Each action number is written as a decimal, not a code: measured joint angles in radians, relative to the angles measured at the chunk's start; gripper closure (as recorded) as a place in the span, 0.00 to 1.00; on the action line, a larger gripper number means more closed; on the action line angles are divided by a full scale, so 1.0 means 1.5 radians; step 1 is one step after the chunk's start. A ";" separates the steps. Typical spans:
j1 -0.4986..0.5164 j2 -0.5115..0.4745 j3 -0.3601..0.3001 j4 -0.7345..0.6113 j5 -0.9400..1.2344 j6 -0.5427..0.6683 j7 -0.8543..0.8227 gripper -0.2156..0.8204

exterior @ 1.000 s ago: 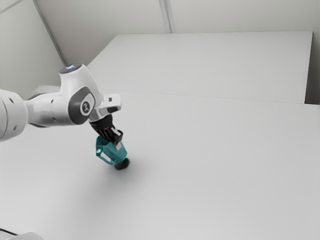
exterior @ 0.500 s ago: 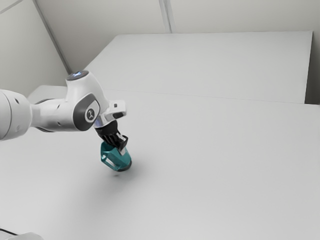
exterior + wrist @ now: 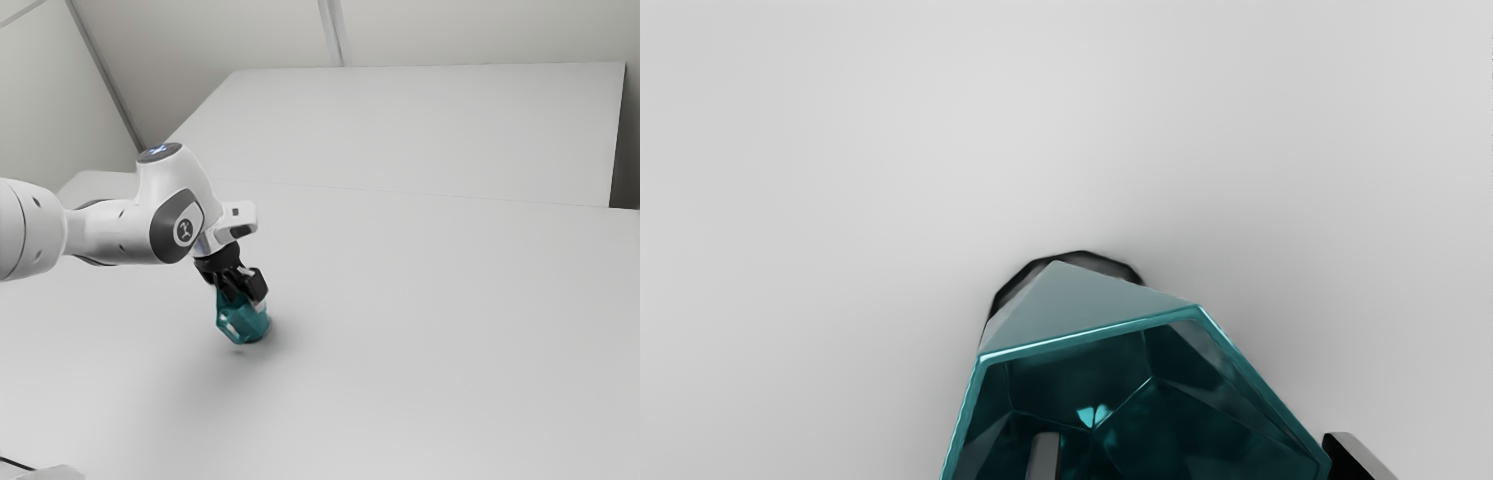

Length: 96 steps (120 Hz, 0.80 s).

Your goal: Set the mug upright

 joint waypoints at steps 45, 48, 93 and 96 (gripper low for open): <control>0.002 -0.065 -0.030 0.068 -0.001 -0.073 0.000 0.24; 0.004 -0.066 -0.029 0.077 -0.001 -0.082 0.000 0.24; 0.018 0.007 -0.014 0.384 0.027 -0.298 -0.036 0.21; 0.019 0.012 -0.013 0.403 0.033 -0.314 -0.039 0.21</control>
